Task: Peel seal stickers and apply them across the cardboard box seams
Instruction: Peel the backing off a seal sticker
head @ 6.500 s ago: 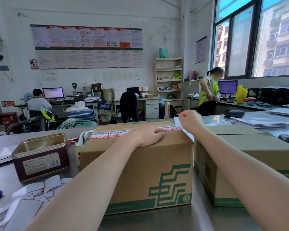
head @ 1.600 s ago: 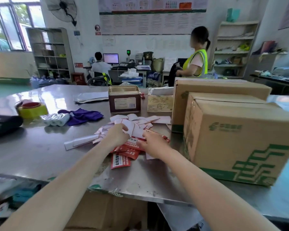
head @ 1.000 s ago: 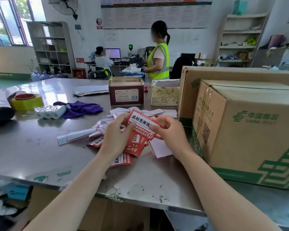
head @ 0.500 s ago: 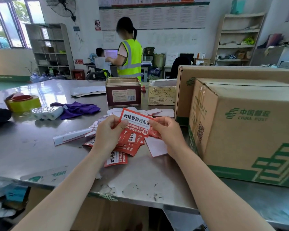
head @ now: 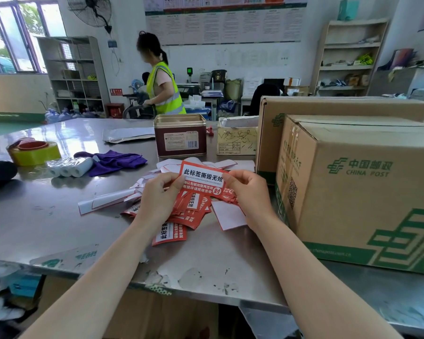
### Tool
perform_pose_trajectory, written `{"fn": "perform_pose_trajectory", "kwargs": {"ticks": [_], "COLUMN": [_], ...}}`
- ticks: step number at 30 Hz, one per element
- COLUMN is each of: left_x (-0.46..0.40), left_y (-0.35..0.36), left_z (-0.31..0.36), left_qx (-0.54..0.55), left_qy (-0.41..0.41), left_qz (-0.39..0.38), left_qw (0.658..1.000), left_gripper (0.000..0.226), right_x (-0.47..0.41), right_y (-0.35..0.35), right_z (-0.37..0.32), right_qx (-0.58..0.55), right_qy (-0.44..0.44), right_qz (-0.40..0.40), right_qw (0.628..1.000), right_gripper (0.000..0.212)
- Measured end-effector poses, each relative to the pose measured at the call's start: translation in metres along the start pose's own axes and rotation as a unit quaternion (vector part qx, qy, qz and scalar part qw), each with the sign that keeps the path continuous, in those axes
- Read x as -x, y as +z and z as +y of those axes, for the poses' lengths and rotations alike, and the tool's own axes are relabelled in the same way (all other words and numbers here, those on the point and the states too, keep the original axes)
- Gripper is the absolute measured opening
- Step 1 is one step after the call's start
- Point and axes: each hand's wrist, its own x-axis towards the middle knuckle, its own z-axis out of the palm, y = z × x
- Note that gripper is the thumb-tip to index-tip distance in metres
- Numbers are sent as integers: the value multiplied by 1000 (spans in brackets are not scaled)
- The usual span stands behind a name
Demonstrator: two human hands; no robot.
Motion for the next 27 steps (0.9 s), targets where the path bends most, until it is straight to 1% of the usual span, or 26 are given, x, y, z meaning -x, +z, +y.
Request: {"fn": "perform_pose_trajectory", "kwargs": {"ticks": [8,12,14,16,18,23,25,27], "left_x": [2,3,4,4,5,5,5,5], "left_y": [-1,-2,-2,-3,-3,-3,-3,-1], "left_z": [4,7,9,10,10,11,8,6], "left_qx": [71,113,124,132,128,122,84,19], "left_qy": [-44,-66,-74,-81,-81,-79,-63,-31], "left_qz": [16,22,22,16,10,6,-5,-33], "left_qw": [996,991,989,988,988,989,994,999], "left_gripper": [12,9,8,8,7,9,13,13], "right_x": [-1,3,5,6,4,3,3,3], "right_y": [0,2,2,2,1,2,1,0], "right_z": [2,0,-1,-2,-2,-1,0,2], "right_qx": [11,11,12,7,8,26,49,106], "right_qy": [0,11,14,14,15,4,-10,-58], "right_qz": [5,-25,-42,-40,-28,-20,-16,-8], "right_qw": [1000,1000,999,999,999,999,999,993], "right_gripper": [27,33,29,21,21,28,32,30]}}
